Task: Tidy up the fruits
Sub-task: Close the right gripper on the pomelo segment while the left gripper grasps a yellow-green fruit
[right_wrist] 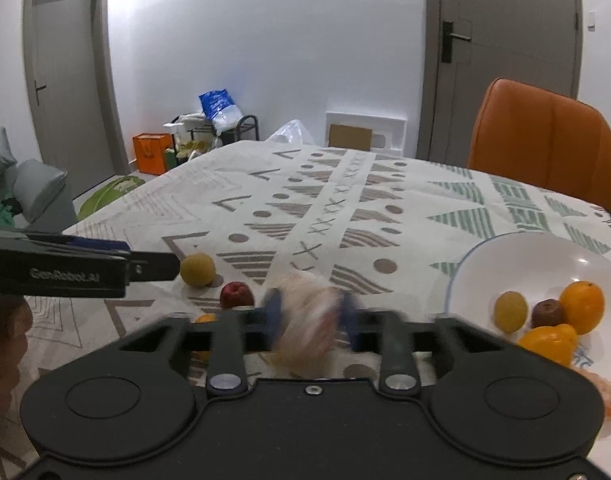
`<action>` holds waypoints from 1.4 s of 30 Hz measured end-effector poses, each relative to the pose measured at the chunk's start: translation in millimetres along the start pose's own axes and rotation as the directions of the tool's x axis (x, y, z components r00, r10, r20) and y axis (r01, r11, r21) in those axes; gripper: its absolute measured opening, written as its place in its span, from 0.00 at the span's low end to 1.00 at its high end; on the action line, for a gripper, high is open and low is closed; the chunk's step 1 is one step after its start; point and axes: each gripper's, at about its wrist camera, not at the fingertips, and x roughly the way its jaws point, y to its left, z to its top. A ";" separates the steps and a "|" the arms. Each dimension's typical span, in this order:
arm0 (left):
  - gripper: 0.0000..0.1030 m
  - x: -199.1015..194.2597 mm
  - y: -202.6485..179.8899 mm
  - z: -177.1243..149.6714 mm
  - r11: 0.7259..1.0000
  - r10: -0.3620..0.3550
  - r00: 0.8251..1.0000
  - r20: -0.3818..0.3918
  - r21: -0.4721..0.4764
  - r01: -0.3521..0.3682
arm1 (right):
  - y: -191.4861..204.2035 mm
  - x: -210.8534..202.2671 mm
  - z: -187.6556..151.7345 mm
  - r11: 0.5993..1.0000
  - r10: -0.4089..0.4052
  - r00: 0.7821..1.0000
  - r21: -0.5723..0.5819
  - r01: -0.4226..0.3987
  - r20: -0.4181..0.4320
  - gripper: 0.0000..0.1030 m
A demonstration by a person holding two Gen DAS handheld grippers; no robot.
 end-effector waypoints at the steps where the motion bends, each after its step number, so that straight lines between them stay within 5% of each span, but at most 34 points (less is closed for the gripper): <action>1: 0.57 2.1 -2.6 0.4 1.000 -0.003 1.000 0.000 0.003 0.003 | -1.2 -1.2 0.5 1.000 0.004 1.000 0.005 -0.004 0.001 0.17; 11: 0.52 20.1 -8.8 0.8 1.000 -0.006 1.000 -0.021 0.013 0.006 | -6.0 0.2 -0.2 0.999 0.032 0.999 0.013 -0.032 -0.012 0.18; 17: 0.23 24.7 -10.7 0.5 0.999 -0.038 0.999 -0.026 0.013 0.038 | -5.2 6.9 -2.3 0.999 0.045 0.998 0.018 -0.044 -0.034 0.26; 30: 0.23 8.0 1.2 2.1 1.000 -0.014 1.000 -0.009 0.000 0.014 | 11.9 19.0 -9.4 0.999 0.033 0.996 -0.039 -0.036 -0.078 0.49; 33: 0.23 3.1 2.5 1.3 1.000 -0.013 1.000 -0.003 -0.003 0.013 | 12.7 18.9 -10.7 0.999 0.006 0.998 -0.043 -0.009 -0.063 0.37; 42: 0.23 -7.9 2.9 -0.1 1.000 -0.010 1.000 0.005 -0.006 0.010 | 16.5 6.7 -9.4 0.998 0.009 0.999 -0.061 -0.011 -0.036 0.36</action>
